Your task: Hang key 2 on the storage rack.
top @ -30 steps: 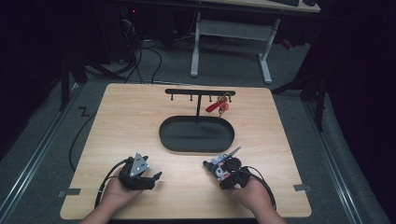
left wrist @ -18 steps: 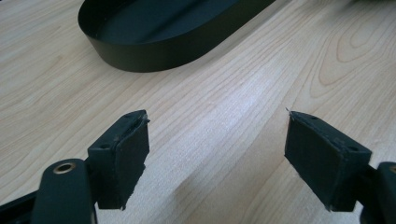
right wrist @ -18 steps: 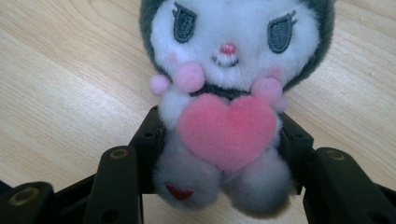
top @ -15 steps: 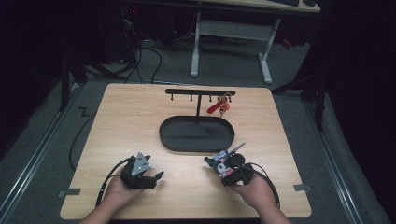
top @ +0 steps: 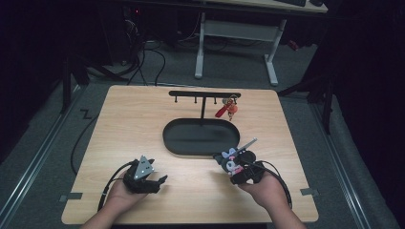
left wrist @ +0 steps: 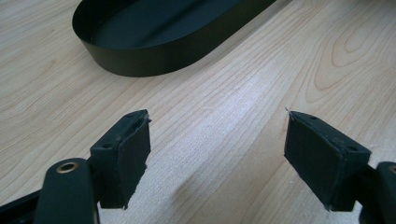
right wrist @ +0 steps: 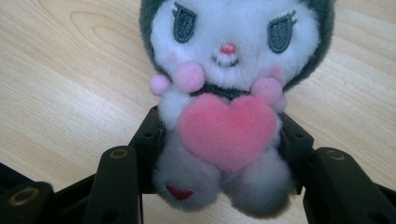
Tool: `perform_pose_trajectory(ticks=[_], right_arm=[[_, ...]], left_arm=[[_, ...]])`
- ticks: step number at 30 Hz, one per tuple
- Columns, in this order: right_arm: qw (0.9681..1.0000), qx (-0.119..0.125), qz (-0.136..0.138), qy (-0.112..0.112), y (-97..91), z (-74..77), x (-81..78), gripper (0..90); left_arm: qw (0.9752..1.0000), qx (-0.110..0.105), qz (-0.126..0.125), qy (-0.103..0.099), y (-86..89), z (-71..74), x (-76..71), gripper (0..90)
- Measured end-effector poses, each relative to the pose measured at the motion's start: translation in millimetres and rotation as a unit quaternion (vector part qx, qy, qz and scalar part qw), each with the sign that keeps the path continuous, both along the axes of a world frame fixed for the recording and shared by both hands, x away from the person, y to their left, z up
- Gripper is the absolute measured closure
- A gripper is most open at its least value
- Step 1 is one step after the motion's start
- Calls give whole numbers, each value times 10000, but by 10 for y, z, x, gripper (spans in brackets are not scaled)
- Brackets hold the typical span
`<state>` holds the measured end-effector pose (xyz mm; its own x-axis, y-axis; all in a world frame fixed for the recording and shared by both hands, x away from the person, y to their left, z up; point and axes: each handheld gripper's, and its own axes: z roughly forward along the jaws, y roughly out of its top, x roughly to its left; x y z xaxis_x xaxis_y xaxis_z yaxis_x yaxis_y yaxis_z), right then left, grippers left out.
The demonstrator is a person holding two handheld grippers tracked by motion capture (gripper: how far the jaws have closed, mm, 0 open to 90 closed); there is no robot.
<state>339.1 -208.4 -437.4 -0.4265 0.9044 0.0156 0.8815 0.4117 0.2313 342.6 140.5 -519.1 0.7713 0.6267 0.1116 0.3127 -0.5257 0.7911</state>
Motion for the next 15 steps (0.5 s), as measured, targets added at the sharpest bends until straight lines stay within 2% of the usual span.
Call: perform_pose_trajectory(ticks=[7, 12, 15], right_arm=[[9998, 205, -24, 9, 28, 148, 113, 487], [9998, 202, 26, 13, 83, 264, 217, 487], [9997, 242, 49, -59, 105, 354, 296, 487]], left_arm=[[10000, 65, -52, -7, -10, -3, -17, 233], [10000, 86, -14, -12, 13, -1, -28, 236], [9999, 120, -9, -8, 29, -4, -44, 237]])
